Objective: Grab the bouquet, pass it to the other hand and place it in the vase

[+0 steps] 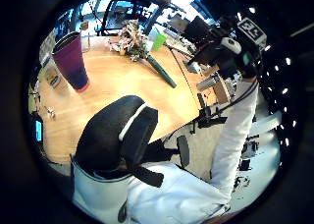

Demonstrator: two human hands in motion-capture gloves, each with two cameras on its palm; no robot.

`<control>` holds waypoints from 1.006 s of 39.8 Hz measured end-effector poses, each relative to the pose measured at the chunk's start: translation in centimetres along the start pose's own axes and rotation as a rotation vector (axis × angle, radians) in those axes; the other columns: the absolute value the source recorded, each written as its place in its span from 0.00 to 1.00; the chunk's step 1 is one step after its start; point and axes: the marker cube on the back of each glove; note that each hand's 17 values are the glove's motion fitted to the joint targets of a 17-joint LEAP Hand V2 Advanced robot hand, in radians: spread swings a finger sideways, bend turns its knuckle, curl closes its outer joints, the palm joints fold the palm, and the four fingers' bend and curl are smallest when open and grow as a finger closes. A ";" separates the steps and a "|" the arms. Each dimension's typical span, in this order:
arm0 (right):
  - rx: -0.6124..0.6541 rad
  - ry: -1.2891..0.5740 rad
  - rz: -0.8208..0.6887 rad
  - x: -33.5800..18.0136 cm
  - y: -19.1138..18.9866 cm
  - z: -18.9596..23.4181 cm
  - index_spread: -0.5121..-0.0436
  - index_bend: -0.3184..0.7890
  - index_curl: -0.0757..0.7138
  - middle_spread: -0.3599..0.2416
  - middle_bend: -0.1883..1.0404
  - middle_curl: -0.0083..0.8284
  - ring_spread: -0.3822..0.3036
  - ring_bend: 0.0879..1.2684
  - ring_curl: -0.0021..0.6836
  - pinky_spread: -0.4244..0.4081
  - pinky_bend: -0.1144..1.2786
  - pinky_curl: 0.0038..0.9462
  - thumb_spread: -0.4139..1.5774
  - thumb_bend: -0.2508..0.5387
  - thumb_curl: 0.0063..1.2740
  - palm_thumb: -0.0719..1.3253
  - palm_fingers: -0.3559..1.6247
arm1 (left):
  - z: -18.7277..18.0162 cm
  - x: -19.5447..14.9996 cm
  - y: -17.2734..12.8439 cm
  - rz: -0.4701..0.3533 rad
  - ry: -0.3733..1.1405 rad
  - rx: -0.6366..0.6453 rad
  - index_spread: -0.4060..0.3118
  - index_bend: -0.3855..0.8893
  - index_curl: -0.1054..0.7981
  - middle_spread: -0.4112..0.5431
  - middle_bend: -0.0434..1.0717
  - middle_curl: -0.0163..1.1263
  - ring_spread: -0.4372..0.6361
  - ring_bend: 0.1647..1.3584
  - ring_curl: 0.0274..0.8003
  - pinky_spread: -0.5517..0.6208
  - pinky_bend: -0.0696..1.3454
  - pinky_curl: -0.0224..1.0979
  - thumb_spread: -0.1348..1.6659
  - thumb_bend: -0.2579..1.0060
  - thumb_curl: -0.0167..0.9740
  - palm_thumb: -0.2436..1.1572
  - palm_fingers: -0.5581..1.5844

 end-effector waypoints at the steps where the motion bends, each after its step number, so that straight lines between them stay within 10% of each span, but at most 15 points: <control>1: -0.014 0.039 0.031 0.5 -0.5 -0.4 0.55 0.32 0.18 0.59 0.46 0.40 0.64 0.48 0.45 0.84 0.58 0.35 0.76 0.30 0.15 0.28 0.42 | -0.2 0.5 0.2 0.009 -0.024 0.006 0.58 0.42 0.41 0.65 0.18 0.18 0.62 0.36 0.29 0.70 0.39 0.29 0.64 0.19 0.23 0.29 0.39; 14: -0.171 -0.021 0.148 3.9 -4.6 2.3 0.71 0.34 0.19 0.61 0.43 0.43 0.62 0.51 0.50 0.81 0.60 0.38 0.75 0.29 0.18 0.29 0.43 | -0.6 0.9 -1.1 0.022 -0.048 0.073 0.58 0.42 0.43 0.63 0.19 0.21 0.60 0.36 0.31 0.68 0.39 0.30 0.65 0.19 0.25 0.30 0.39; 27: -0.236 -0.033 0.217 5.7 -6.2 6.8 0.71 0.35 0.22 0.63 0.45 0.46 0.62 0.47 0.49 0.82 0.59 0.37 0.75 0.30 0.19 0.31 0.42 | -0.3 1.9 -6.1 -0.014 -0.081 -0.233 0.56 0.43 0.46 0.59 0.20 0.23 0.57 0.34 0.32 0.66 0.36 0.30 0.65 0.19 0.27 0.30 0.42; 40: -0.321 -0.002 0.282 3.4 0.6 6.6 0.70 0.36 0.23 0.61 0.43 0.47 0.61 0.46 0.50 0.82 0.59 0.38 0.75 0.30 0.21 0.35 0.41 | 0.5 3.0 -8.2 -0.046 -0.045 -0.335 0.55 0.42 0.48 0.56 0.19 0.25 0.55 0.33 0.33 0.64 0.35 0.31 0.66 0.19 0.27 0.30 0.43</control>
